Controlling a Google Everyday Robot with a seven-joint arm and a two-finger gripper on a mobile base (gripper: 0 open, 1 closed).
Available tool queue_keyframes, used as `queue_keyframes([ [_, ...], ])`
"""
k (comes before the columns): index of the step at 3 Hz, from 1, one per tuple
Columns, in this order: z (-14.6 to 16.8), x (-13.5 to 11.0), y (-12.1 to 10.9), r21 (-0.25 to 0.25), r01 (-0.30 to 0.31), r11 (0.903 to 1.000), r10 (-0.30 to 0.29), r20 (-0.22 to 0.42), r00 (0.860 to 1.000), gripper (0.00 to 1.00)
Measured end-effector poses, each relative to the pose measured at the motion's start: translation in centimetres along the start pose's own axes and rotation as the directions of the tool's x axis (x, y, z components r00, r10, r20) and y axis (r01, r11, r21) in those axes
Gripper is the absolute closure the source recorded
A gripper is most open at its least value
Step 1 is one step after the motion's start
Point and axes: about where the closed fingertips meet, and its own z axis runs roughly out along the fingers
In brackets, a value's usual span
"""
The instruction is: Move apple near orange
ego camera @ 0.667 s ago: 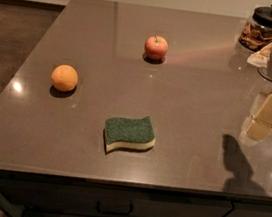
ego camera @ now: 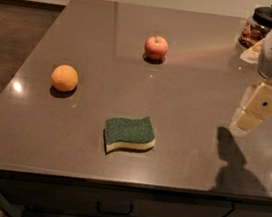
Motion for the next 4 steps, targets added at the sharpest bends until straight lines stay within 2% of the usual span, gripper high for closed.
queue_keyframes([
  [1,2.7,-2.1,-3.8,-0.017,-0.035,0.9992,0.036,0.079,0.996,0.00],
  [2,4.6,-3.5,-6.7,-0.012,-0.060,0.9981,0.061,0.128,0.990,0.00],
  [3,6.8,-5.4,-10.1,0.003,-0.114,0.9935,0.112,0.171,0.979,0.00],
  [4,9.4,-7.9,-13.2,0.003,-0.194,0.9809,0.189,0.219,0.957,0.00],
])
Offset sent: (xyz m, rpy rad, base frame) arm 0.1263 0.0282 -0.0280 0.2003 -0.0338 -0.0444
